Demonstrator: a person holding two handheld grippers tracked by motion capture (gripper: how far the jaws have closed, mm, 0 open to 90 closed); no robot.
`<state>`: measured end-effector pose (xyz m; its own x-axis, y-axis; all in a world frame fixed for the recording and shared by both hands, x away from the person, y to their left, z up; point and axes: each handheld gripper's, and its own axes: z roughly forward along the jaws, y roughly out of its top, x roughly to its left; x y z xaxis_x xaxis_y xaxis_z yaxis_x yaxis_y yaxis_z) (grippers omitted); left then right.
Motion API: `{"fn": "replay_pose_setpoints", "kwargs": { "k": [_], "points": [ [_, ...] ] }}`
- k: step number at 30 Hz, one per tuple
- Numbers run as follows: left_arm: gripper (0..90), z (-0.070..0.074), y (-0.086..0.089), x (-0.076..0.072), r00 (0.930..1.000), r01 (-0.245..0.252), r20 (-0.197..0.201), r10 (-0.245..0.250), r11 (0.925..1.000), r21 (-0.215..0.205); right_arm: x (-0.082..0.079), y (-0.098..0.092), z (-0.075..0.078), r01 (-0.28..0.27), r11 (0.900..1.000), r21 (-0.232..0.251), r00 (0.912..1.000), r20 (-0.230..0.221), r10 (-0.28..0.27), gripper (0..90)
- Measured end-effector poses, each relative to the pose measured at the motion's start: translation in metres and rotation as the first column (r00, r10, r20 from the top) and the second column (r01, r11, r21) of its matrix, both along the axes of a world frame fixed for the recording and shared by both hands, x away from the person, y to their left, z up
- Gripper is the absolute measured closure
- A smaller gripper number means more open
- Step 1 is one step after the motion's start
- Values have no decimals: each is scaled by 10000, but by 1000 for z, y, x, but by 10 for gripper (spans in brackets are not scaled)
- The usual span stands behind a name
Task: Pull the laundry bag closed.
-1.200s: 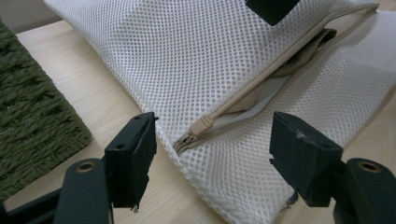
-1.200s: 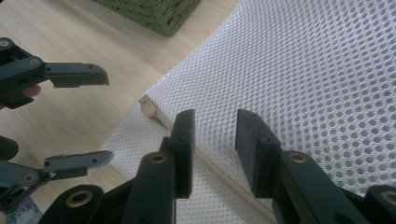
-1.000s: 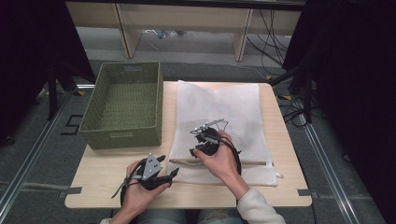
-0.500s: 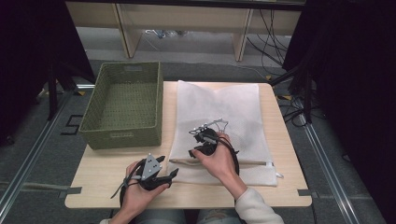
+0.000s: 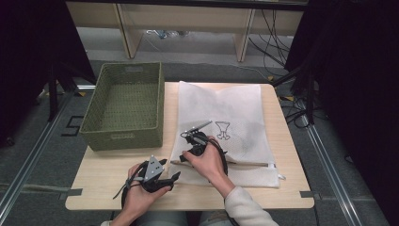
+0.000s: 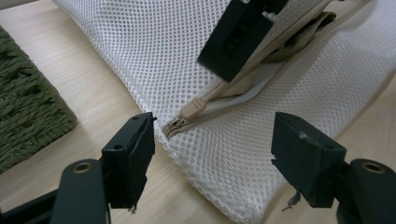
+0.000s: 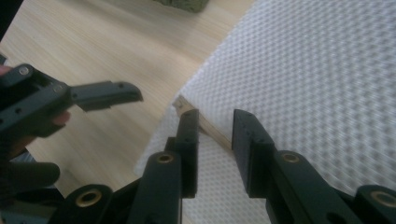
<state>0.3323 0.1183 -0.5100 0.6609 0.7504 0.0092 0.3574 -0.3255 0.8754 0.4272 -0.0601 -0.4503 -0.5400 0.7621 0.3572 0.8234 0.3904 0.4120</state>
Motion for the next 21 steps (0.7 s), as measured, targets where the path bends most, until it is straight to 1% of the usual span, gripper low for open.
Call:
{"fn": "replay_pose_setpoints", "kwargs": {
  "k": [1,2,3,4,5,6,7,8,10,11,12,13,14,15,16,17,19,20,21],
  "points": [
    [297,-1,-1,0,10000,34,-39,-35,9999,-95,1,3,-2,-113,9999,-74,9998,133,114,734],
    [296,0,0,1,10000,65,-42,-65,10000,15,2,8,-5,-194,9998,-30,9997,-136,194,736],
    [295,0,0,0,9999,76,-65,-76,10000,-4,3,10,-5,-208,9998,-7,9996,-171,208,737],
    [294,0,0,0,10000,39,-17,-39,10000,69,3,11,-5,-130,9999,14,9994,-320,131,738],
    [294,0,0,0,10000,39,-17,-39,10000,69,3,11,-5,-130,9999,14,9994,-320,131,738],
    [294,-1,0,0,10000,55,-54,-55,9999,131,4,14,-7,-244,9997,-18,9995,-224,244,739],
    [293,-1,-1,0,10000,49,-46,-49,10000,65,5,14,-7,-274,9996,-55,9994,-233,273,739],
    [293,-1,-1,0,10000,46,-66,-46,10000,62,4,16,-8,-208,9997,-121,9994,-271,205,740],
    [293,-1,-1,0,10000,41,-63,-41,10000,68,5,17,-10,-258,9995,-201,9993,-286,252,742],
    [293,-1,-1,0,10000,41,-63,-41,10000,68,5,17,-10,-258,9995,-201,9993,-286,252,742],
    [293,-1,-1,0,10000,32,-65,-31,10000,71,5,19,-10,-158,9998,-126,9986,-503,152,747],
    [293,-1,-1,0,10000,15,-77,-15,10000,11,6,20,-12,-112,9999,-132,9990,-425,106,749],
    [293,-1,-1,0,9999,13,-106,-12,10000,41,6,20,-13,-161,9998,-123,9989,-433,155,752],
    [293,-1,-1,0,9999,13,-106,-12,10000,41,5,22,-12,-148,9998,-104,9984,-550,142,759],
    [293,-2,-1,1,9999,59,-129,-59,10000,-30,6,22,-15,-262,9995,-148,9991,-343,257,771],
    [293,-2,0,1,9999,95,-140,-93,9999,88,6,24,-14,-283,9996,-68,9981,-549,279,780],
    [293,-2,0,1,9998,39,-203,-39,10000,11,7,27,-14,-242,9995,-184,9975,-673,229,807],
    [294,-2,0,2,9998,33,-201,-33,10000,15,7,28,-14,-456,9987,-228,9974,-576,443,823],
    [296,-2,0,2,9998,-18,-192,18,10000,10,7,29,-13,-490,9985,-244,9969,-628,474,844]
  ]
}}
